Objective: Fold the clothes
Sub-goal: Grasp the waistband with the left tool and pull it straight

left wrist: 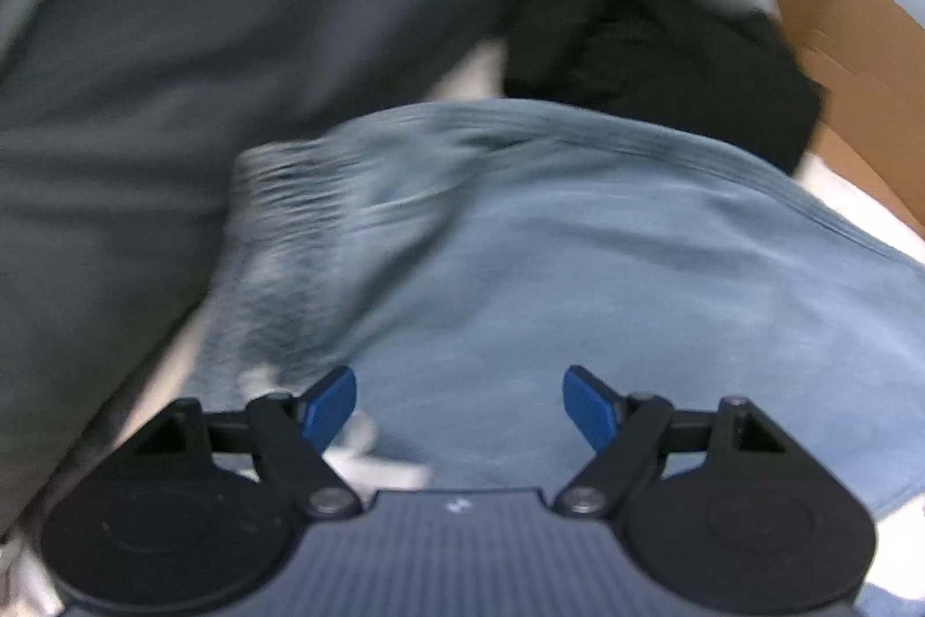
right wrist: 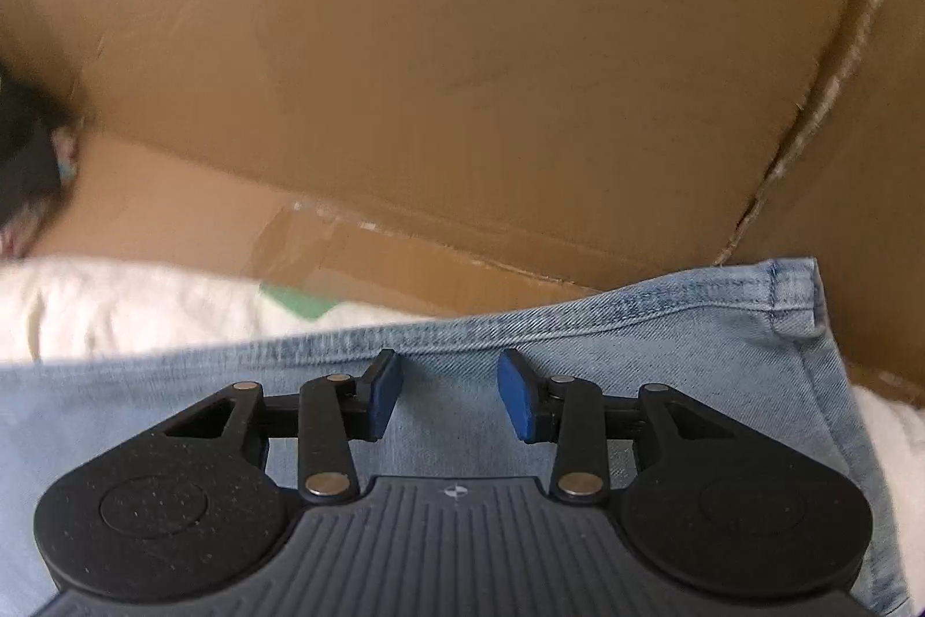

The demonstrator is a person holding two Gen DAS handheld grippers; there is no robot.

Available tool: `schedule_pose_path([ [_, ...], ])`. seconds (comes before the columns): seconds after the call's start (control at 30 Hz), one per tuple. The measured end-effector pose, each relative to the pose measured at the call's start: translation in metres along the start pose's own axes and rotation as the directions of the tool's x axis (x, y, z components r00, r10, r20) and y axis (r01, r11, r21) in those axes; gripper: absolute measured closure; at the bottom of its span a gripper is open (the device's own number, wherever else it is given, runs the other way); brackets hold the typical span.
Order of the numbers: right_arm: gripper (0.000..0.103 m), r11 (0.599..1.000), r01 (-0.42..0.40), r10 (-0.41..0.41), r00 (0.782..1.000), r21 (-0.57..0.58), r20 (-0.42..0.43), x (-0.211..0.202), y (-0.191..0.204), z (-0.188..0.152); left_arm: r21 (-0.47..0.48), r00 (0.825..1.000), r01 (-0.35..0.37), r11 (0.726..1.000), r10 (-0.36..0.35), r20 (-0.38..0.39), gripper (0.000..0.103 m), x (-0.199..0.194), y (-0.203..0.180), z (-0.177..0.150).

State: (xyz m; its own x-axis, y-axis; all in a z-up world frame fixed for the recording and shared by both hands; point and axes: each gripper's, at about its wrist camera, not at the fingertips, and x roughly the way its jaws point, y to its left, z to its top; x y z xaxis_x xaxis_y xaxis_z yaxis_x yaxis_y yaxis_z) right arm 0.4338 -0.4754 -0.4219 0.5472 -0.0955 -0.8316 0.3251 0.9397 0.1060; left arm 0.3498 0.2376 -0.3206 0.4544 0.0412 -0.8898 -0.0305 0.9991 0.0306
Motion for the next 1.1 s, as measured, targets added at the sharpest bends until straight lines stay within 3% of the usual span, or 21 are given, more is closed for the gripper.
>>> schedule_pose_path([
  [0.07,0.059,1.0,-0.001,0.001,1.0,0.03,0.005,-0.005,-0.004,0.002,-0.034,1.0,-0.026,0.999,0.026,0.0,0.023,-0.002,0.019,-0.002],
  [0.17,0.059,0.999,0.0,-0.002,0.999,0.032,0.052,-0.02,-0.007,0.002,-0.049,1.0,-0.008,0.999,0.008,0.004,0.038,-0.001,0.03,-0.001],
  [0.27,0.059,1.0,-0.019,0.018,0.997,0.022,0.08,-0.039,-0.011,-0.001,-0.049,1.0,0.014,0.999,-0.013,0.027,0.059,-0.001,0.028,0.006],
  [0.33,0.059,1.0,-0.027,0.027,0.995,0.004,0.093,-0.053,-0.012,-0.005,-0.054,0.998,0.054,0.997,-0.051,0.045,0.085,0.0,0.024,0.013],
  [0.4,0.059,0.999,-0.044,0.045,0.994,-0.012,0.102,-0.069,-0.011,-0.014,-0.053,0.995,0.08,0.995,-0.077,0.062,0.092,0.002,0.02,0.02],
  [0.63,0.059,0.995,-0.068,0.075,0.993,-0.076,0.095,-0.133,-0.008,-0.065,-0.064,0.996,0.071,0.995,-0.067,0.064,0.096,0.037,0.01,0.049],
  [0.83,0.059,0.989,-0.026,0.033,0.998,-0.143,0.046,-0.173,-0.026,-0.11,-0.07,0.999,0.019,0.997,-0.016,0.042,0.102,0.072,0.017,0.069],
  [0.97,0.059,0.993,0.008,-0.006,1.0,-0.12,0.019,-0.193,-0.045,-0.135,-0.101,1.0,0.006,0.995,-0.003,0.029,0.102,0.086,0.02,0.074],
  [1.1,0.059,0.997,0.04,-0.04,0.999,-0.07,-0.003,-0.213,-0.066,-0.158,-0.063,1.0,-0.009,0.998,0.008,-0.006,0.1,0.11,0.021,0.078],
])
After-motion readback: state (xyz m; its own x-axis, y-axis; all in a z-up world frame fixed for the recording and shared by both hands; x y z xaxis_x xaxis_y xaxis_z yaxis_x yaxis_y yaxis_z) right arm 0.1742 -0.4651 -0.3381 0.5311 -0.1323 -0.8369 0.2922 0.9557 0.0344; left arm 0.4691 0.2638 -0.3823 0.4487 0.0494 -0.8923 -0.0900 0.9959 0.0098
